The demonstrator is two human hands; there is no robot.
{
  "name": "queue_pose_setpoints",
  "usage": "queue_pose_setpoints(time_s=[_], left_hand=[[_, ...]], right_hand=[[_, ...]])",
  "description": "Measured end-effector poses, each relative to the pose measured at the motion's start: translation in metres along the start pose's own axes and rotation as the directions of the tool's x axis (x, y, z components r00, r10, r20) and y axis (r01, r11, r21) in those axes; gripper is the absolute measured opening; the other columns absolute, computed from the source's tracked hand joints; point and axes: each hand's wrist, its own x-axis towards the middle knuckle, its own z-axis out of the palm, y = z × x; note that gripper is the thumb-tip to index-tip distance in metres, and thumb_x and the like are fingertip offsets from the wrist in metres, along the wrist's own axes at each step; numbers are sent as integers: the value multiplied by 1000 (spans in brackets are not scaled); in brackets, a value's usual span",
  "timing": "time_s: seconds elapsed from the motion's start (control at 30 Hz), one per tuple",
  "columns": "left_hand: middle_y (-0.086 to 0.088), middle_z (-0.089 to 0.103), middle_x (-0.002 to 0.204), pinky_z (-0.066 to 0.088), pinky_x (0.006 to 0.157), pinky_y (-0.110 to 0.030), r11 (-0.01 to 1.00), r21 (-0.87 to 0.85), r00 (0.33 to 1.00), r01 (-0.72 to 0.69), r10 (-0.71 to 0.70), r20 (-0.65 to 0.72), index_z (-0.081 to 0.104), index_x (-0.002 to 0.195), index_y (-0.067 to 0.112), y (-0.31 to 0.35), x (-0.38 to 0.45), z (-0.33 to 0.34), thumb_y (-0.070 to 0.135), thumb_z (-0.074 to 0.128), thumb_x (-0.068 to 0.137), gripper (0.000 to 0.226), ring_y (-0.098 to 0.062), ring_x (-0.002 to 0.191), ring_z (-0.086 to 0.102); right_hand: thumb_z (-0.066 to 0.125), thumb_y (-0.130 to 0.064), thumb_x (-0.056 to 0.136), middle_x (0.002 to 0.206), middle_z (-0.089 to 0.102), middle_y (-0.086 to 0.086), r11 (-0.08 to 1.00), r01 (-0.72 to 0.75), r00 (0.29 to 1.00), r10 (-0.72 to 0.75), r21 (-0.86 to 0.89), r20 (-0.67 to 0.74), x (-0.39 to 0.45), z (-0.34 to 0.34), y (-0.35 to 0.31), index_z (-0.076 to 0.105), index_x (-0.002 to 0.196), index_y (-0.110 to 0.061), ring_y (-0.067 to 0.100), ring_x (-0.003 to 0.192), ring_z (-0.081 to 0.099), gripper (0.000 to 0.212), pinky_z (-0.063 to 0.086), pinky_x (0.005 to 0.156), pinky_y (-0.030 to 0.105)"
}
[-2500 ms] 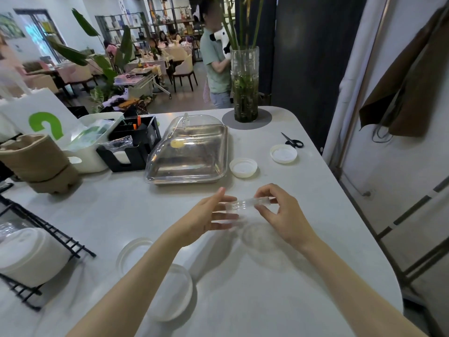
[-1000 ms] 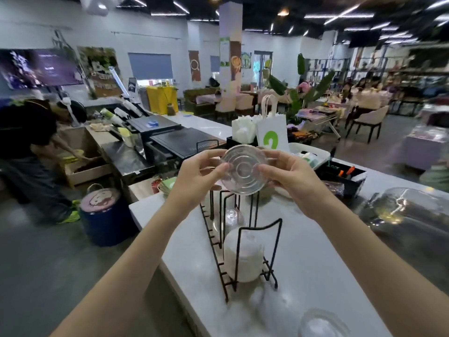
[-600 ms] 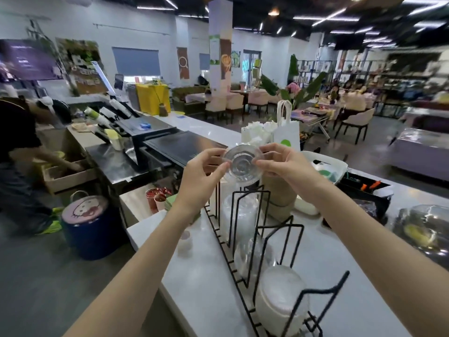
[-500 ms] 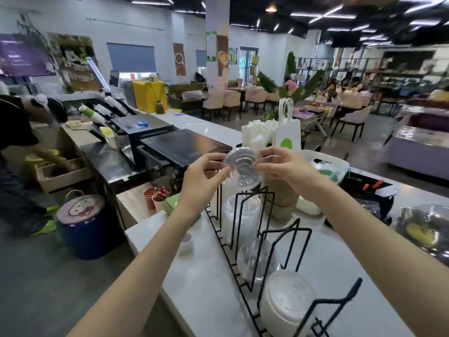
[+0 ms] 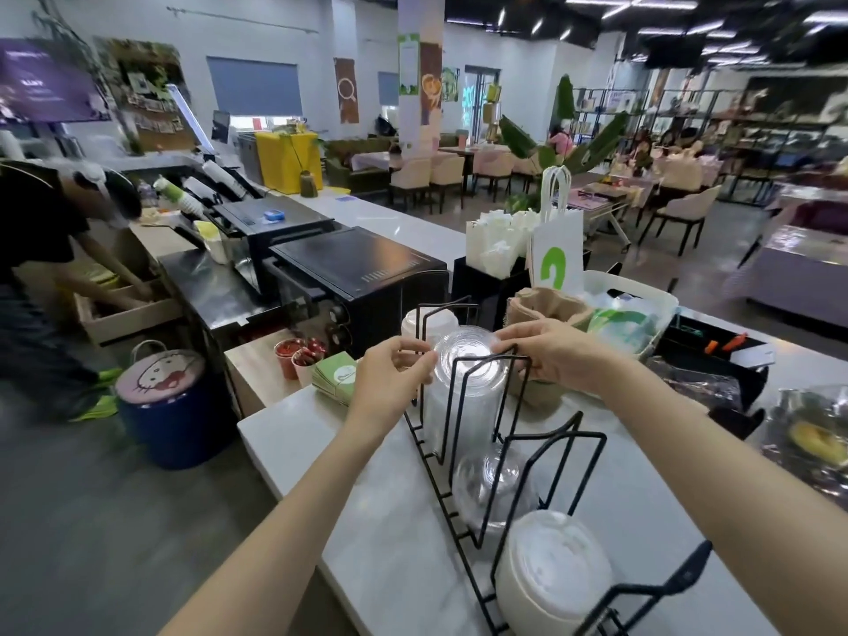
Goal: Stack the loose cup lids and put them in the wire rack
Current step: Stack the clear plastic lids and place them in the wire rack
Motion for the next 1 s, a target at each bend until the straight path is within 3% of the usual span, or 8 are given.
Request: queue_pose_setpoints(time_s=[0.07,0.2,0.4,0.53,0.7,0.93,1.0], left_hand=[[-3,81,87,57,61,-20,1000,16,1000,15,-14,-10,74,100,22,-2,-3,2,26,76,95,7,-10,74,78],[-3,80,90,52,63,-13,999,54,998,4,0,-59,76,99,21,-8,-8,5,22,75,96,3,-9,78,75],[3,79,105,58,80,-30,996,80,998,32,-27,-60,78,113,15,-15,-15,8,25,71,99,19,-16,101,73],[4,79,106,62,92,-43,996,59,996,67,-63,-56,78,115,17,-17,-22,10,23,68,100,19,-17,105,74],[3,79,112,61,94,-39,997,20,996,74,-73,-58,77,120,16,-15,-27,12,24,67,102,22,-17,109,73],[-3,73,122,56,105,-48,993,-44,991,110,-113,-74,69,124,15,-17,-35,20,31,64,104,27,-20,118,68],[-5,72,122,59,100,-44,987,-82,987,137,-143,-74,69,124,15,-18,-36,21,35,61,105,28,-23,119,68]], right_hand=[[73,-10,89,84,74,5,1000,-4,1000,4,-8,-1,4,-1,6,78,97,-14,7,57,64,10,54,53,19],[57,-5,98,73,74,-4,996,2,1000,-3,-92,-14,8,0,12,75,99,-14,4,55,64,21,47,61,25],[66,-11,94,75,67,1,999,-7,1000,5,-50,-28,10,2,21,73,112,-2,10,61,54,21,44,59,22],[65,-11,97,77,62,3,1000,-14,998,13,-7,-61,9,1,26,72,103,-9,13,66,53,10,49,49,17],[70,-14,93,63,63,-6,999,-31,997,31,-13,-71,7,6,30,72,103,-12,6,56,58,11,51,49,19],[63,-31,99,63,66,-4,999,-35,992,31,-33,-120,7,7,28,74,91,-11,13,62,63,24,54,51,23],[61,-30,100,64,68,-2,999,-28,993,23,-45,-113,7,5,29,74,93,-8,12,58,66,27,54,50,23]])
